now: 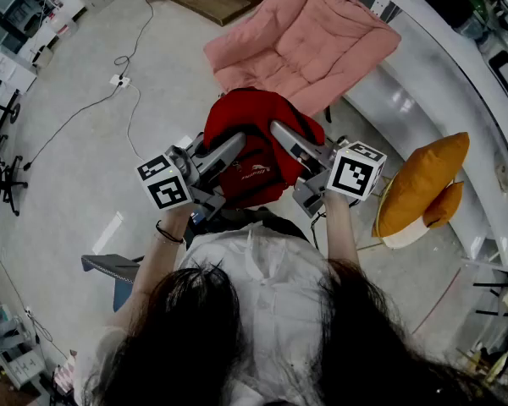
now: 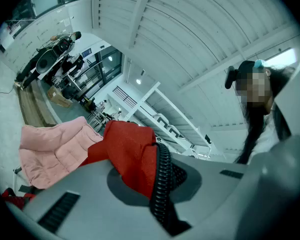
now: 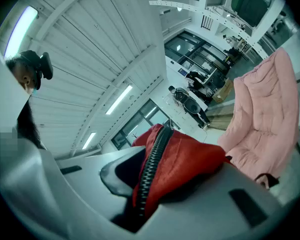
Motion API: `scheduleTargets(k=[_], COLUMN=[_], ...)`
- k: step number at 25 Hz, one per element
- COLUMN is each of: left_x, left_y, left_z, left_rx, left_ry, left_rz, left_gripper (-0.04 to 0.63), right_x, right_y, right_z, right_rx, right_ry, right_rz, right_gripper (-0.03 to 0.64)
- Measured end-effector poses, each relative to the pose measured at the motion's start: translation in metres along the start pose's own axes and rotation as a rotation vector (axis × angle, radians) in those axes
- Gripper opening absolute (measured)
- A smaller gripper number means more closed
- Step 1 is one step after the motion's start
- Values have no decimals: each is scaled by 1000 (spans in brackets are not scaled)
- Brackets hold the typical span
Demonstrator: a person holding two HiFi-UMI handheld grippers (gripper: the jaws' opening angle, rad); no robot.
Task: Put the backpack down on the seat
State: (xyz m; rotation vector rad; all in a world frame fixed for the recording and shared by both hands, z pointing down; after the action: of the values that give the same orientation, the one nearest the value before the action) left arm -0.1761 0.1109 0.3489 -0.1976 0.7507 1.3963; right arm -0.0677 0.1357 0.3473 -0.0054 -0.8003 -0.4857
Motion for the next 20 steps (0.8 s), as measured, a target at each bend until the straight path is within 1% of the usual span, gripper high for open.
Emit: scheduleTargets(k=[8,20], left_x=[4,8], left_y=[-2,-8], left_z=[2,-8], left_rx=[-7,7], left_ry=[-24,-57], left_rz=[-16,-27], left_gripper=[40,40], right_x=[1,-4], right_y=[2,-5], right_z=[-3,-15], right_rx=[7,19], right_ry=[-12,-10], right_rz=[-13,-41], right_gripper=[83,83])
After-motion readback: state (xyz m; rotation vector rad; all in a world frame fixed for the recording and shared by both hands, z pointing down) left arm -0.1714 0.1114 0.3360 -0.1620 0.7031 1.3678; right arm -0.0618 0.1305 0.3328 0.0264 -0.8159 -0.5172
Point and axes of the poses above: the fingertips, and each gripper's own axes: y backward along the fingers, x to its right, z out of its underside, the point moved 3 cm from there along y, backward along the fingers, and after that the axes turned 12 degrees about x, right-handed, at the moved point
